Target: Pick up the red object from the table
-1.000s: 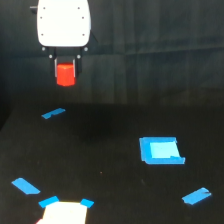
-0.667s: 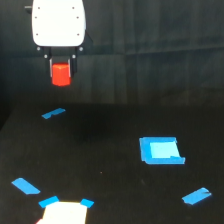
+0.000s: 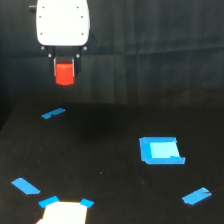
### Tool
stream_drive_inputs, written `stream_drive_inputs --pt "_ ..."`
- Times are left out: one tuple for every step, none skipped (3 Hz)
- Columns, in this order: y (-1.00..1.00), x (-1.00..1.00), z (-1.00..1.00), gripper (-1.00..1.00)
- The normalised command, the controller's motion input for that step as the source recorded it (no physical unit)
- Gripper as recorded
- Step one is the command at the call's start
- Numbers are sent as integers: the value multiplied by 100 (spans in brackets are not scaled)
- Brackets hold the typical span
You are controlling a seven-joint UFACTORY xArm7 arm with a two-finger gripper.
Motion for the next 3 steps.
stream_drive_inputs --pt "-7 -62 100 -100" --pt "29 -20 -1 -100" --pt "12 45 91 -100"
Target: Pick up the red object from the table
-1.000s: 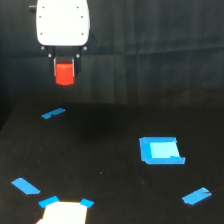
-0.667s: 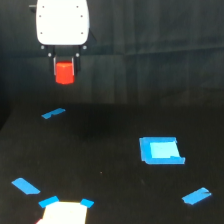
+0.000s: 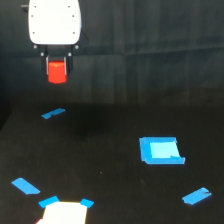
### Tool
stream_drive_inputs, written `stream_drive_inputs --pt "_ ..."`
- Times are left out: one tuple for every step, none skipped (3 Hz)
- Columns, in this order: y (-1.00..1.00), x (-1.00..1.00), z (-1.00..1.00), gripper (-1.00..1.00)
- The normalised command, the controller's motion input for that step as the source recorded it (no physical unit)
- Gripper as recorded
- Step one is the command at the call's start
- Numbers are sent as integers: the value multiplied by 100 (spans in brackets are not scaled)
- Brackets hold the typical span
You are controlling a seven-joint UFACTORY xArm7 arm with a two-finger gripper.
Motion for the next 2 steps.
stream_drive_inputs --pt "41 10 16 -97" --pt "3 -23 12 -100"
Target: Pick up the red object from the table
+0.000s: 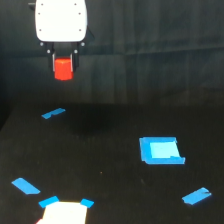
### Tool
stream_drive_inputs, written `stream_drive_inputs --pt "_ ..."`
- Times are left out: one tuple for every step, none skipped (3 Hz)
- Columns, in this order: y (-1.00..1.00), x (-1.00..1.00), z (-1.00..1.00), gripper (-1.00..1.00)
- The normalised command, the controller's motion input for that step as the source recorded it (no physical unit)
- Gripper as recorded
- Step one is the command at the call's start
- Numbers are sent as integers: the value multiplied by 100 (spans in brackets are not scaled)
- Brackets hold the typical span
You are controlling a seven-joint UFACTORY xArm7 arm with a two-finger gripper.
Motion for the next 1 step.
stream_drive_inputs --pt "-1 4 -26 -100"
